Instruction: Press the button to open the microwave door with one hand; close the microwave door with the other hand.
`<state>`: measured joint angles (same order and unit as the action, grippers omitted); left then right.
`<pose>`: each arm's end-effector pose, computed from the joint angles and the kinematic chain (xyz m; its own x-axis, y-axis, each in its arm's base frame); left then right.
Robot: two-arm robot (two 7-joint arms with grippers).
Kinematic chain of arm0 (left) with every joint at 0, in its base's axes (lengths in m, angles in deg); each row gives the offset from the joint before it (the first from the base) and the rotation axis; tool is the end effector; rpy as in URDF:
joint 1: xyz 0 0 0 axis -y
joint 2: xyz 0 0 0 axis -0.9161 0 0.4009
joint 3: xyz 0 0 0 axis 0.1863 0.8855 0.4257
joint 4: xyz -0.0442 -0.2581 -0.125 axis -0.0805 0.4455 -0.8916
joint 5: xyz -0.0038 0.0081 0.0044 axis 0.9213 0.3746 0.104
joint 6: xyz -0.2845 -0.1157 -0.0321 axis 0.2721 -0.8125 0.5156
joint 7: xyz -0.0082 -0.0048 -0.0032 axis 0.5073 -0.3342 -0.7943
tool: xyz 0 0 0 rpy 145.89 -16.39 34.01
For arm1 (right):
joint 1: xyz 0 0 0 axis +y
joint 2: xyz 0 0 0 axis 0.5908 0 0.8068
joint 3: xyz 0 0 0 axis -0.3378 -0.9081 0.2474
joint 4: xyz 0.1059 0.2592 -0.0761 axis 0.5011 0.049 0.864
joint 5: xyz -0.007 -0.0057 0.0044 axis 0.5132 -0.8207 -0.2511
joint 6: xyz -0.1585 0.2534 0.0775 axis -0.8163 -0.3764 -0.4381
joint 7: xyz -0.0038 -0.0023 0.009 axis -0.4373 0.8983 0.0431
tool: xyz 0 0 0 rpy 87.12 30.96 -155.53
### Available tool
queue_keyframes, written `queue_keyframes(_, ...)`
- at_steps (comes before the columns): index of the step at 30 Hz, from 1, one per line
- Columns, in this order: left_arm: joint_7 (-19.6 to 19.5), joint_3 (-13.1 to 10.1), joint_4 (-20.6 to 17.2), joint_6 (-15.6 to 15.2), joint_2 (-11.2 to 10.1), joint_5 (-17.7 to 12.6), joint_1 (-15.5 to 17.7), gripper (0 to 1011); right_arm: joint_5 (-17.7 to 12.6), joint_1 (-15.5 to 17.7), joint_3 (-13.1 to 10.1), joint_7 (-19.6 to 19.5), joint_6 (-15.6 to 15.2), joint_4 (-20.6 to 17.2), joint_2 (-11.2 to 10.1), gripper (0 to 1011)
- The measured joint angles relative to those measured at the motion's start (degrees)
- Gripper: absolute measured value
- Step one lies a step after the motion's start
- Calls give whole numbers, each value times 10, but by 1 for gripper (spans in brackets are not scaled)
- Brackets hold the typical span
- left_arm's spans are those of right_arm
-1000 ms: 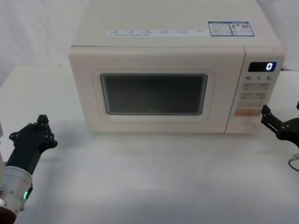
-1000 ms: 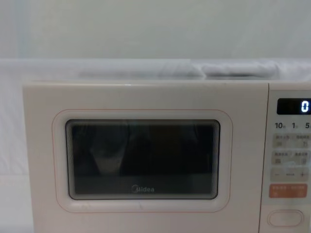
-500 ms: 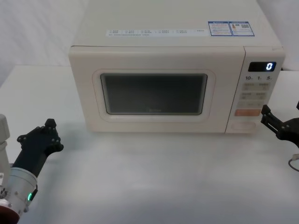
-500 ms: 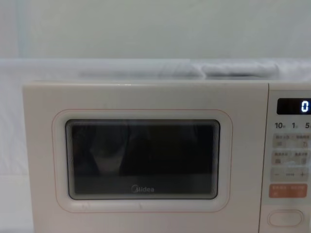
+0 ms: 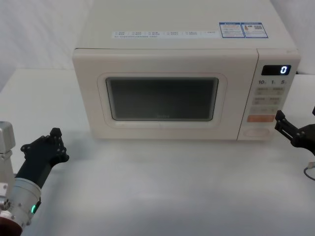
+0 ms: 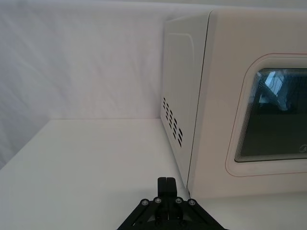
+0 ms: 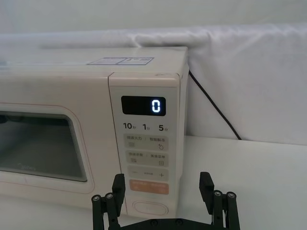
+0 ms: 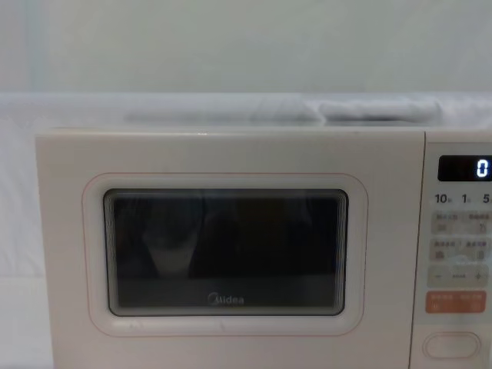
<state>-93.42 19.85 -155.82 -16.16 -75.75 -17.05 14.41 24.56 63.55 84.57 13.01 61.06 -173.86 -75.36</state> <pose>0.2835 0.0767 -0.2879 0.1137 0.9931 -0.0301 -0.9934 0.1141 0.0097 0.2720 -0.0225 -0.2173 0.2408 -0.9701 -0.0312 0.9702 0.2414 -0.0184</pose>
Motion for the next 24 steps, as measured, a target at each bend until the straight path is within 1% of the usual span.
queue_keyframes(3, 0, 0, 0, 0, 0, 0, 0, 52, 0, 0, 0, 0, 0, 0, 0, 1002)
queue_keyframes(5, 0, 0, 0, 1, 0, 1, 0, 115, 0, 0, 0, 0, 0, 0, 0, 1002)
queue_keyframes(7, 0, 0, 0, 1, 0, 1, 0, 149, 0, 0, 0, 0, 0, 0, 0, 1002)
queue_keyframes(8, 0, 0, 0, 1, 0, 1, 0, 202, 0, 0, 0, 0, 0, 0, 0, 1002)
queue_keyframes(10, 0, 0, 0, 1, 0, 1, 0, 240, 0, 0, 0, 0, 0, 0, 0, 1002)
queue_keyframes(11, 0, 0, 0, 1, 0, 1, 0, 297, 0, 0, 0, 0, 0, 0, 0, 1002)
queue_keyframes(14, 0, 0, 0, 1, 0, 2, 0, 356, 0, 0, 0, 0, 0, 0, 0, 1002)
queue_keyframes(17, -1, 0, 0, 2, 0, 2, 0, 481, 0, 0, 0, 0, 0, 0, 0, 1002)
queue_keyframes(18, -1, 0, 0, 2, 0, 2, 0, 501, 0, 0, 0, 0, 0, 0, 0, 1002)
queue_keyframes(21, -1, 0, 0, 2, 0, 2, 0, 624, 0, 0, 0, 0, 0, 0, 0, 1002)
queue_keyframes(23, -1, 0, 0, 2, 0, 2, 0, 658, 0, 0, 0, 0, 0, 0, 0, 1002)
queue_keyframes(24, -1, 0, 0, 2, 0, 2, 0, 706, 0, 0, 0, 0, 0, 0, 0, 1002)
